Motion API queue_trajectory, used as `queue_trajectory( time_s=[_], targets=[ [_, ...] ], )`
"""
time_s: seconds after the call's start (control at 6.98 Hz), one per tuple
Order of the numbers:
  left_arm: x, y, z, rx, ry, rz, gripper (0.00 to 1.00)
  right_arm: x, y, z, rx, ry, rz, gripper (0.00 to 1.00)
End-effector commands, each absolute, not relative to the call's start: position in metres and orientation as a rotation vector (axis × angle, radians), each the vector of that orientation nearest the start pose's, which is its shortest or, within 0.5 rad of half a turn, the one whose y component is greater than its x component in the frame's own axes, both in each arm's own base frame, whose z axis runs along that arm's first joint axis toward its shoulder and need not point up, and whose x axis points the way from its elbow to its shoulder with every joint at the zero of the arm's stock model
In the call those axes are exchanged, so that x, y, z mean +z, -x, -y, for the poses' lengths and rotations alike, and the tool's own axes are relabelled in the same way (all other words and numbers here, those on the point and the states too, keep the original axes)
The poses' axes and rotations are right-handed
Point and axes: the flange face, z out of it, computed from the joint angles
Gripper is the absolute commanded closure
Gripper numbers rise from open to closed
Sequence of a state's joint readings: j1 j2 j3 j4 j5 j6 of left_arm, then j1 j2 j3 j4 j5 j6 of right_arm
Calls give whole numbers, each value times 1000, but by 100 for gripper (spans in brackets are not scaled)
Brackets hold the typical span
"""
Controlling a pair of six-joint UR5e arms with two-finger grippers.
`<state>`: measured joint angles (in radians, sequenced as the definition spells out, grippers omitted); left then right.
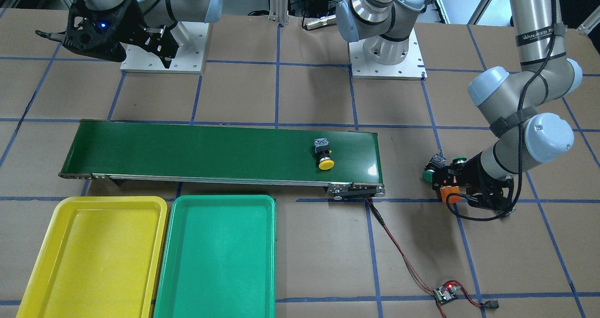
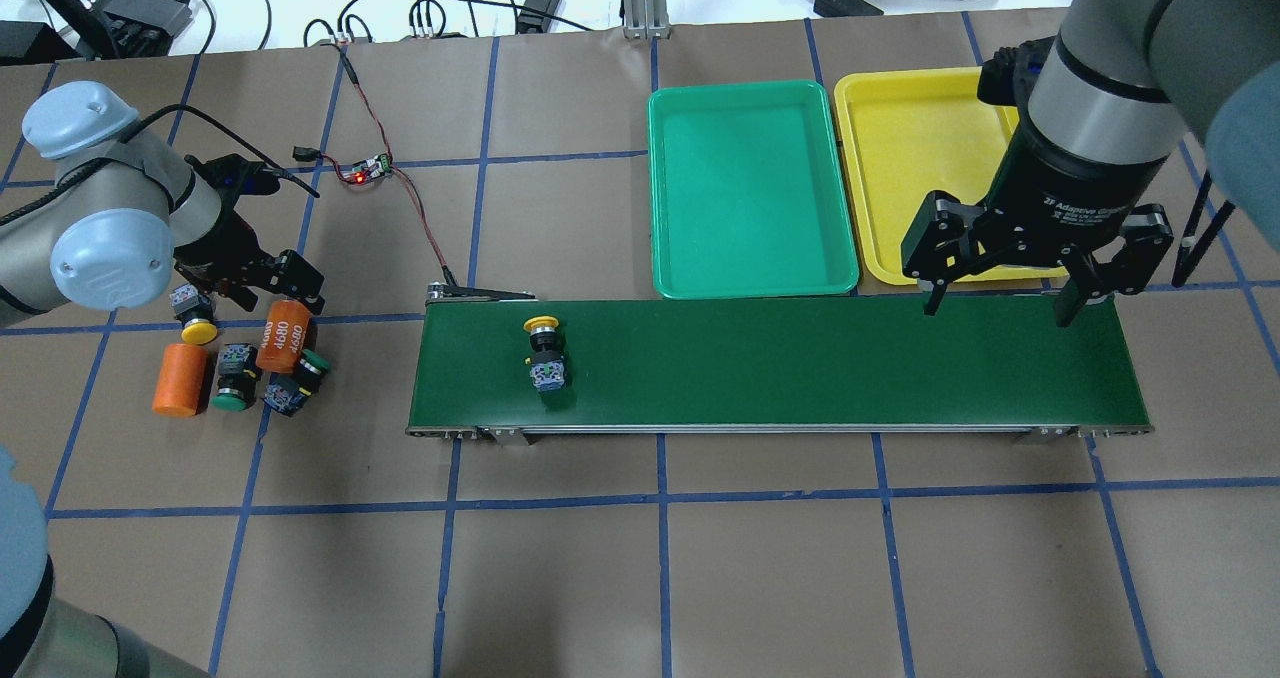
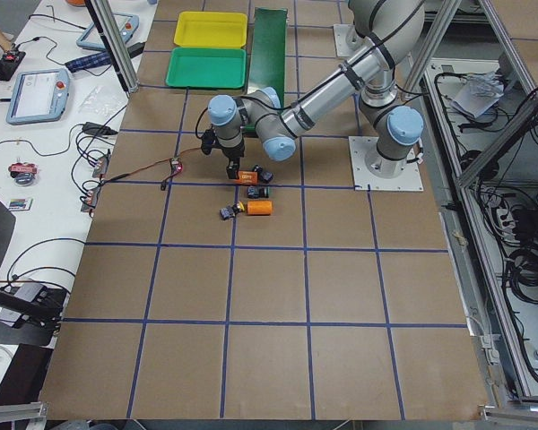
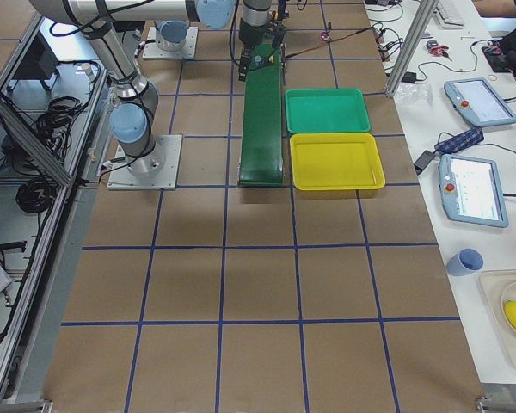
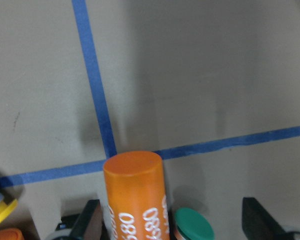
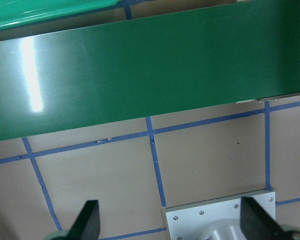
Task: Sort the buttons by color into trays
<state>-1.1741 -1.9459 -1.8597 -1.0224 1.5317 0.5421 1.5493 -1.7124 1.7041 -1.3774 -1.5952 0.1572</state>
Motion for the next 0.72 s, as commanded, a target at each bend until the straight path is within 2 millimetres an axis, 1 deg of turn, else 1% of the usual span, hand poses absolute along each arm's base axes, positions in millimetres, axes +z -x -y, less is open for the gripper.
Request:
queue_trajectory(
  time_s=[0.0, 0.14, 0.29, 0.43, 0.57],
  targets=[
    [187, -95, 568, 127, -222, -3182, 0, 462, -120, 410, 308, -281, -3169, 0],
    [181, -97, 568, 140, -222, -3167, 13, 463, -121, 409, 303, -281, -3166, 0],
    [170, -95, 558, 181, -216, -3184, 56, 462, -121, 410, 306, -279, -3168, 0],
    [170, -93, 555, 184, -206, -3191, 88, 464, -121, 411, 282, -279, -3167, 0],
    [185, -93, 556, 180, -218, -3181, 100, 464, -120, 414, 250, -280, -3170, 0]
  ],
)
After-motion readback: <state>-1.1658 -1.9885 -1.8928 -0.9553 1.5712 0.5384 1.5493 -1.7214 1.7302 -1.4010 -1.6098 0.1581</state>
